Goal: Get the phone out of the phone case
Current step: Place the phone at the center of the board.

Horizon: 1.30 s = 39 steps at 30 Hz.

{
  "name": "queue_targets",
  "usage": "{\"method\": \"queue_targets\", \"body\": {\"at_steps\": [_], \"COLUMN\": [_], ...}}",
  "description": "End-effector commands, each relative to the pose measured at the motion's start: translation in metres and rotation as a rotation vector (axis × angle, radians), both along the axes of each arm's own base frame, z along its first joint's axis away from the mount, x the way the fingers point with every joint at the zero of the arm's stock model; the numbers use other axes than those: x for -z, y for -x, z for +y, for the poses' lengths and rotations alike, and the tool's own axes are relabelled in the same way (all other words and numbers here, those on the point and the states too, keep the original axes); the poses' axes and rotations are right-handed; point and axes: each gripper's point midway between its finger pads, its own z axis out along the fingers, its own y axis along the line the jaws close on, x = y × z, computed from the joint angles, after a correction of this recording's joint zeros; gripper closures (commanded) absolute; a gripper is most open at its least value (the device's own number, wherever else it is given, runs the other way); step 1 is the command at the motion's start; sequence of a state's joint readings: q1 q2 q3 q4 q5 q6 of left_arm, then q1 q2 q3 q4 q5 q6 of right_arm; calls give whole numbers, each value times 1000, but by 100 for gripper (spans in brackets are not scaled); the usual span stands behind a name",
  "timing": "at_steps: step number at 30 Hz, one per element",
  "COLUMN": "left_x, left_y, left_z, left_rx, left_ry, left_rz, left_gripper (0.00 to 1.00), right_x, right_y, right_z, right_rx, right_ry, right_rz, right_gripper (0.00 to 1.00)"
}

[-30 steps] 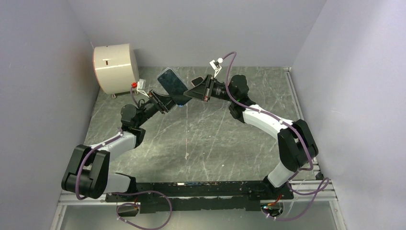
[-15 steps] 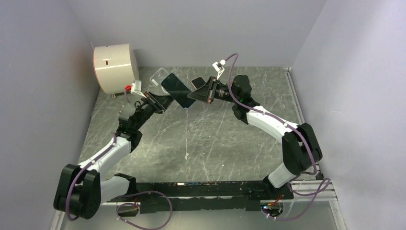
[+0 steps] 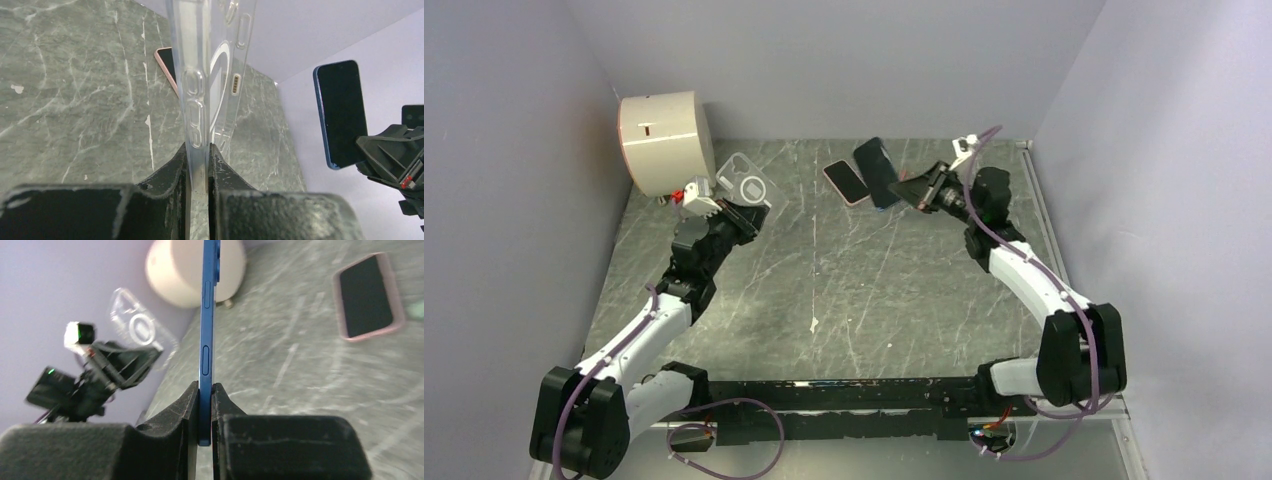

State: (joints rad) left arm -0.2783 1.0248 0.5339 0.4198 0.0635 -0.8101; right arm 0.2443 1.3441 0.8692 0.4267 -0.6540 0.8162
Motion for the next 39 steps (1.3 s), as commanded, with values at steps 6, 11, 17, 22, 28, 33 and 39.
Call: {"method": "queue_targets", "body": {"at_steps": [6, 11, 17, 22, 28, 33, 39], "left_x": [-37, -42, -45, -47, -49, -48, -49], "left_y": [0, 3, 6, 7, 8, 8, 8], "left_z": [6, 8, 10, 9, 10, 10, 11], "left_rx": [-19, -26, -31, -23, -27, -28, -36], "left_ry": [-27, -34, -36, -27, -28, -29, -36], "left_rz": [-98, -112, -122, -126, -130, -129, -128], "left_gripper": [97, 98, 98, 97, 97, 97, 97], "right_x": [39, 74, 111, 141, 168, 190, 213], "right_y": [-49, -60, -66, -67, -85, -101, -118], "right_z": [-147, -199, -244, -272, -284, -276, -259], "right_rx": [540, 798, 1072, 1266, 1362, 1397, 1394], "right_ry": [34, 28, -72, -206, -340, -365, -384], "right_rz": [58, 139, 216, 278, 353, 405, 471], "right_gripper": [100, 100, 100, 100, 100, 100, 87]}}
